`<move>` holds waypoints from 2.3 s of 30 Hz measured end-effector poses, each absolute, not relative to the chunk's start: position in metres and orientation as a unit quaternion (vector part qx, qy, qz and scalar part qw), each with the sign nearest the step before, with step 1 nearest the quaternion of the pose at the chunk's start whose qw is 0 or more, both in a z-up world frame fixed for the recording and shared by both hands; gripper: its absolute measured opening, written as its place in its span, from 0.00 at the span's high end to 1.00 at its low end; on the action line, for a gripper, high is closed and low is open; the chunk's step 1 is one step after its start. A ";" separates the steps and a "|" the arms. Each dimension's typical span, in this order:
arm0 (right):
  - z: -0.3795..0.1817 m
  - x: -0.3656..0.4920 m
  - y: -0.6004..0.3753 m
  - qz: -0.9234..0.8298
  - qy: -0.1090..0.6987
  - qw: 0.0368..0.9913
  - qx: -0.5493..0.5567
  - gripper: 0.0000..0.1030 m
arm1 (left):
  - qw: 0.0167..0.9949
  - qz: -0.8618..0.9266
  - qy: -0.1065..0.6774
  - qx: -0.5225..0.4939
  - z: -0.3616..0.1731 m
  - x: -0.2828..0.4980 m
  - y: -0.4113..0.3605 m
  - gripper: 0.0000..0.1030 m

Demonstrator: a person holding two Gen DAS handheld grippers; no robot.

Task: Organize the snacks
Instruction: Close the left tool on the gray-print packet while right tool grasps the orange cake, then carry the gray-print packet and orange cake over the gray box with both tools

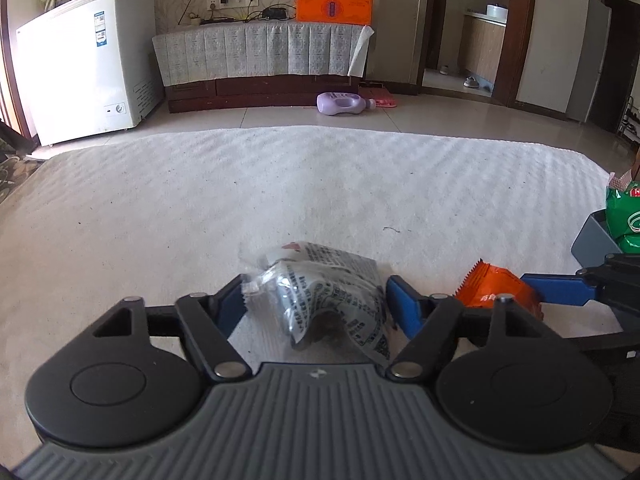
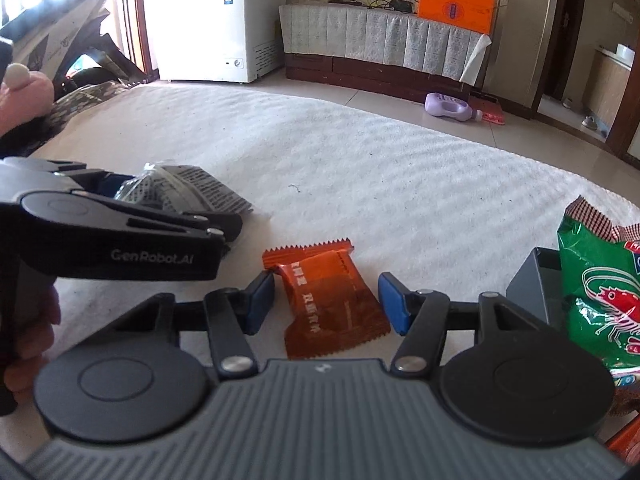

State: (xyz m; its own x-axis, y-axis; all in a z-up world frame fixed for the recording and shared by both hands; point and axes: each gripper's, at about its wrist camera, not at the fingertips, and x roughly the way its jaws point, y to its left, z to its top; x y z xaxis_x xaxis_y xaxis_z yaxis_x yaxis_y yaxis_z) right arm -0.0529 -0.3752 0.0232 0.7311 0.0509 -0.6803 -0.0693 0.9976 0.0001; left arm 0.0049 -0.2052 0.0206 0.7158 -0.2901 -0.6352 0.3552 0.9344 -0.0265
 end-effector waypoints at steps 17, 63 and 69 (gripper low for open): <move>0.059 -0.105 -0.370 0.013 0.340 0.939 -0.037 0.59 | 0.929 -0.200 0.300 0.086 0.031 -0.027 -0.223 0.61; 0.128 -0.264 -0.436 -0.048 0.241 0.969 0.008 0.59 | 0.917 -0.303 0.238 0.102 0.098 -0.147 -0.316 0.61; 0.127 -0.271 -0.448 -0.060 0.243 0.968 0.011 0.59 | 0.912 -0.318 0.238 0.099 0.096 -0.154 -0.340 0.61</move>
State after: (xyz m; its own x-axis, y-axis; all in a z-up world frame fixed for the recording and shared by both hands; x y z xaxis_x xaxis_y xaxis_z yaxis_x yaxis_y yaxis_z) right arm -0.2709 -0.4478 0.1268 0.8742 -0.1115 -0.4725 0.1221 0.9925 -0.0083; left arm -0.1543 -0.3399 0.0958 0.6839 -0.5331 -0.4981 0.6279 0.7777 0.0297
